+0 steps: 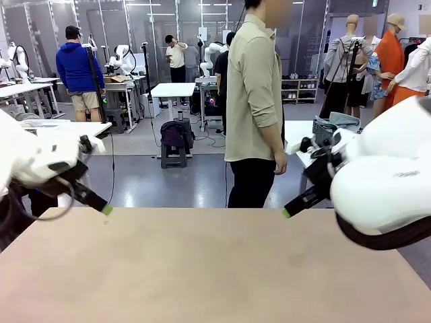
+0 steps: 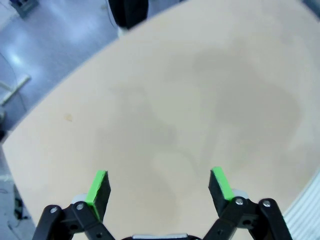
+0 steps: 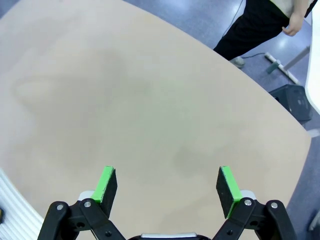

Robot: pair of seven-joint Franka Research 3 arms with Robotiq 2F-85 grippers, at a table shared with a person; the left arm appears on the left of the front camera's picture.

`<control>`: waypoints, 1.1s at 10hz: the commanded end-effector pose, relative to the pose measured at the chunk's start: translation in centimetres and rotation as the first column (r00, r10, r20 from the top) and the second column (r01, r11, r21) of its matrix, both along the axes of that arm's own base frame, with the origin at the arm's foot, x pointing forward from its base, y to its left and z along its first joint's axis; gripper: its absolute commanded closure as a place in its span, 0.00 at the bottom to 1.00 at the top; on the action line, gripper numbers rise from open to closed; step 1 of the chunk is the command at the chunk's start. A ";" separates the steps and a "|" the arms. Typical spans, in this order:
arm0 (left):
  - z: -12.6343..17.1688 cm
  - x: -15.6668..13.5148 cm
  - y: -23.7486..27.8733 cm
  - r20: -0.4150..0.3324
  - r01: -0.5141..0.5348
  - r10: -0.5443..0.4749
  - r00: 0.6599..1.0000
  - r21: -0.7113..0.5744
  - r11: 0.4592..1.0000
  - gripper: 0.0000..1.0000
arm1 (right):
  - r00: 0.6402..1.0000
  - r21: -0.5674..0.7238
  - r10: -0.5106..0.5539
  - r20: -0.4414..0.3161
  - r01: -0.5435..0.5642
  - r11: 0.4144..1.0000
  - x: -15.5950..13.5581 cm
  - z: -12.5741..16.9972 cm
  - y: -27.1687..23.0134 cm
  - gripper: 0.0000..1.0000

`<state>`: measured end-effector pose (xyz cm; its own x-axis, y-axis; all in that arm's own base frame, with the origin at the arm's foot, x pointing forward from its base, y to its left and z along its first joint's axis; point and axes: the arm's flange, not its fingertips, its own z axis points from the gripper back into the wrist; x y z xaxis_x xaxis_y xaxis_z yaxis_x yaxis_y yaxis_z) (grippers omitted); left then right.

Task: Fold the towels and place them in the basket.
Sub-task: When a person lays out a Towel with hook on the table, fold it in half twice.

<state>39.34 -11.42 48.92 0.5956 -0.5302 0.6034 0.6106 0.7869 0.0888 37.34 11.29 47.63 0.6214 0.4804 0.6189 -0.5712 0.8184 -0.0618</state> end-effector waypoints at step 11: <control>15.8 -10.3 9.0 0.071 0.074 -0.069 0.995 -0.071 0.995 0.00 | 0.999 0.038 -0.019 0.035 0.018 0.999 -11.3 15.2 -6.1 0.00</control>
<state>29.78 -2.33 63.75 0.5071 -0.5364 0.6747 0.6749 0.7340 0.0763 26.19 4.87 62.71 0.5805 0.4639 0.6692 -0.5787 0.8132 -0.0619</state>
